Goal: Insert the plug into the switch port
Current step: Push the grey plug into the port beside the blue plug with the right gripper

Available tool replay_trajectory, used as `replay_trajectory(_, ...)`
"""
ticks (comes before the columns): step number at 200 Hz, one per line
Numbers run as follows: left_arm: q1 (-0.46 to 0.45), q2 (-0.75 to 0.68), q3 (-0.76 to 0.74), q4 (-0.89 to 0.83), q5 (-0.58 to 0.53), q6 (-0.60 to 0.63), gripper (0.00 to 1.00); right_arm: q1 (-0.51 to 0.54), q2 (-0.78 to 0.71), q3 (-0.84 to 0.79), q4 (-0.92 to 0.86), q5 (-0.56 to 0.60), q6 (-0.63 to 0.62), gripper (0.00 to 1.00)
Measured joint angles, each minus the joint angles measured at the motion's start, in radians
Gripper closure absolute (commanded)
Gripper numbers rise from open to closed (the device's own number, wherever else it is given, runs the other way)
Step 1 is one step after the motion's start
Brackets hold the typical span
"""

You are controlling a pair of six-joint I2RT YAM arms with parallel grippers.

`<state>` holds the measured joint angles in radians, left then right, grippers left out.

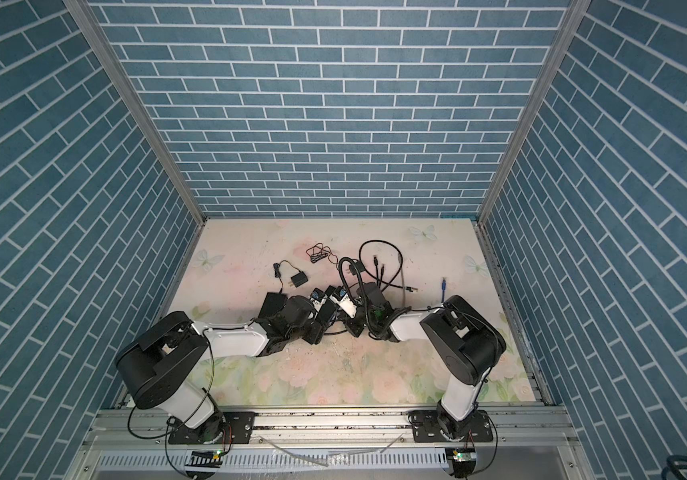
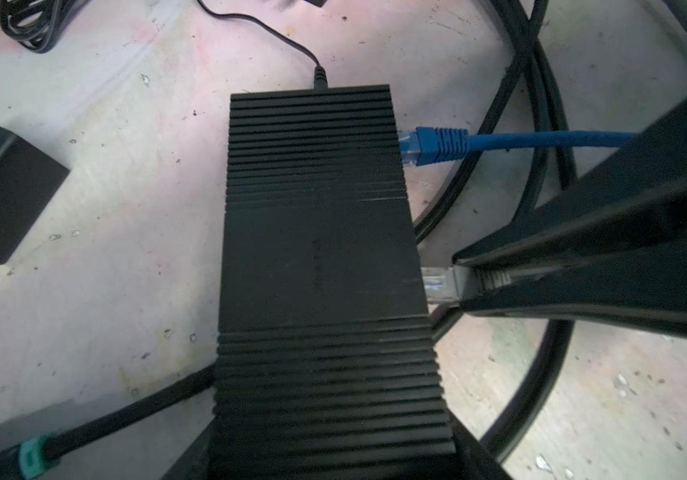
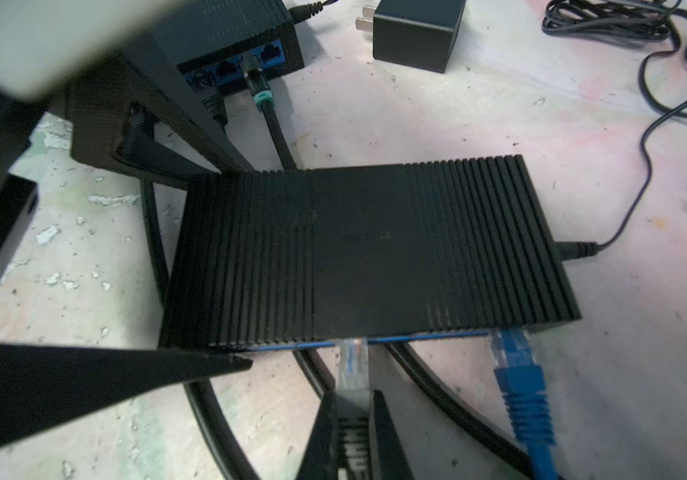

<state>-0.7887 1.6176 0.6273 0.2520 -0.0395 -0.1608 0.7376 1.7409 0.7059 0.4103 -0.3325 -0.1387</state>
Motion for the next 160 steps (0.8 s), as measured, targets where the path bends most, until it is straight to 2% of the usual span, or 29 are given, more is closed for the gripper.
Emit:
replay_trajectory(77,-0.006,0.002,0.025,-0.05,-0.029,0.041,0.5,0.003,0.019,0.032,-0.019,-0.008,0.004,1.0)
replay_trajectory(160,-0.009,0.027,0.052,-0.059,-0.062,0.007,0.52,0.003,0.056,0.056,0.02,0.006,0.007,1.0)
